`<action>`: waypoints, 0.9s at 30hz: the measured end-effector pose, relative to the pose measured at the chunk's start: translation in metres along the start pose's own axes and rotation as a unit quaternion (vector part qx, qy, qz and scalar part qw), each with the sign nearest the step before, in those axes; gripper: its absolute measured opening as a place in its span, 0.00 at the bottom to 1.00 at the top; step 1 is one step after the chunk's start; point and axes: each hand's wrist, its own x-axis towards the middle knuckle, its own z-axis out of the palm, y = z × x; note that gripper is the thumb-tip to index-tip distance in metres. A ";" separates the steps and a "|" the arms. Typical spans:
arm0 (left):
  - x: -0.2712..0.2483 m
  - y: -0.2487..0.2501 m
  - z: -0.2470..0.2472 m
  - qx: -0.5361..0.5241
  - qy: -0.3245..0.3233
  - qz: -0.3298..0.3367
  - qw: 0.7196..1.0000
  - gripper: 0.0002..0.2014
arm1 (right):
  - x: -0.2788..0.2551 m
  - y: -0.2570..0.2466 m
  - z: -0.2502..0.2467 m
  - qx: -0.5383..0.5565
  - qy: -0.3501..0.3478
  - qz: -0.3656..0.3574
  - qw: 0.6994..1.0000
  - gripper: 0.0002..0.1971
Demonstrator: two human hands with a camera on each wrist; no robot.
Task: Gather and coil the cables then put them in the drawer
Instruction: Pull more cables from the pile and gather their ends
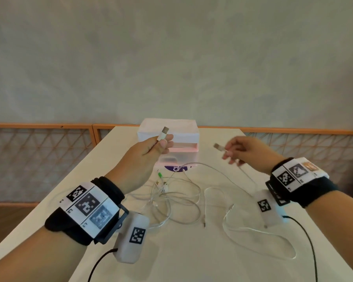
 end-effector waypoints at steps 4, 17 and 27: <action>0.000 0.018 0.022 -0.049 0.005 0.013 0.999 0.17 | -0.013 -0.064 0.035 0.218 -0.028 -0.063 0.974 0.06; -0.007 0.035 0.021 0.018 0.073 0.047 0.996 0.16 | -0.022 -0.108 0.088 0.149 0.002 -0.164 0.975 0.15; -0.009 0.035 0.002 -0.104 0.160 0.028 0.981 0.13 | -0.021 -0.054 0.076 0.034 -0.024 -0.077 0.996 0.08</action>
